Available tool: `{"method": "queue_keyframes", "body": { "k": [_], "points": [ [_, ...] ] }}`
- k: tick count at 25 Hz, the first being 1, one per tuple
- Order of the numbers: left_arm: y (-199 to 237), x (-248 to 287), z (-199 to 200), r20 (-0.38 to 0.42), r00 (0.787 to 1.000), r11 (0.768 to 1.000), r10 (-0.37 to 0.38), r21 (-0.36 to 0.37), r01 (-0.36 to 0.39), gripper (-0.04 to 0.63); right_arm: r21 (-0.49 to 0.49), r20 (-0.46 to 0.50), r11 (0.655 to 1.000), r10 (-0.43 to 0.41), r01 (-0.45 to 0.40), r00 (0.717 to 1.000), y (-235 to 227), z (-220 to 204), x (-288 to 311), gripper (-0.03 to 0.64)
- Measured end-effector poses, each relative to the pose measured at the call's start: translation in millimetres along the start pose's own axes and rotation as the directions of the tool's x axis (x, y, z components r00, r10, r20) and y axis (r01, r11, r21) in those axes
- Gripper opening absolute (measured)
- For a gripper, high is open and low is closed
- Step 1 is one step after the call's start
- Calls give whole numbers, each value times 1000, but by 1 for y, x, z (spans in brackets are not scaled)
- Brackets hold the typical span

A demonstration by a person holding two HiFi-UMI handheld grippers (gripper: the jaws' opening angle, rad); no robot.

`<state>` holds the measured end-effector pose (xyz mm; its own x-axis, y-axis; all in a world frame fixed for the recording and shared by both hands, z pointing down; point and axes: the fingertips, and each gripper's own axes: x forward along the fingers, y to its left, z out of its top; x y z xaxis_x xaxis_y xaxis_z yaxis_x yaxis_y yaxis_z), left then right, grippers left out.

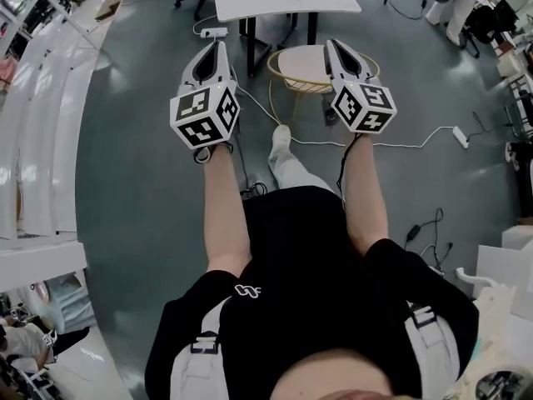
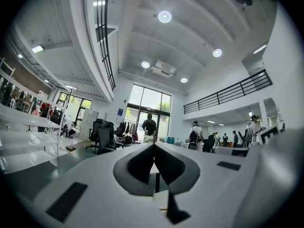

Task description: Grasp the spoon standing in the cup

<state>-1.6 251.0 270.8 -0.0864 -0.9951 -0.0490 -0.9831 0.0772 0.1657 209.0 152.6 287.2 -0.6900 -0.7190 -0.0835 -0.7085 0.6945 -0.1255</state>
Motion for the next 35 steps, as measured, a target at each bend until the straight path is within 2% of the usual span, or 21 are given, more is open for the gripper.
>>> {"method": "queue_keyframes", "body": {
  "k": [4,10,17,20,26,35],
  "points": [
    [12,31,7,12,1000,1000,-3,23,3,15,2,51,1000,-20,20,998,-19,13,19,6],
    [12,90,5,-21,999,997,-32,75,34,14,74,117,996,-64,55,991,-63,24,59,6],
    [21,155,-16,-71,996,997,-49,54,53,15,78,77,996,-49,43,996,-81,1,121,6],
    [23,179,-26,-93,994,997,-56,39,60,15,92,33,995,-48,45,998,-94,-22,144,6],
    [54,234,-42,-110,994,1000,-21,-13,19,14,52,-18,999,-2,3,1000,-105,-41,213,6],
    [93,361,-65,-166,986,998,-15,-61,4,14,12,-88,1000,8,-7,996,-146,-55,343,6]
  ]
}}
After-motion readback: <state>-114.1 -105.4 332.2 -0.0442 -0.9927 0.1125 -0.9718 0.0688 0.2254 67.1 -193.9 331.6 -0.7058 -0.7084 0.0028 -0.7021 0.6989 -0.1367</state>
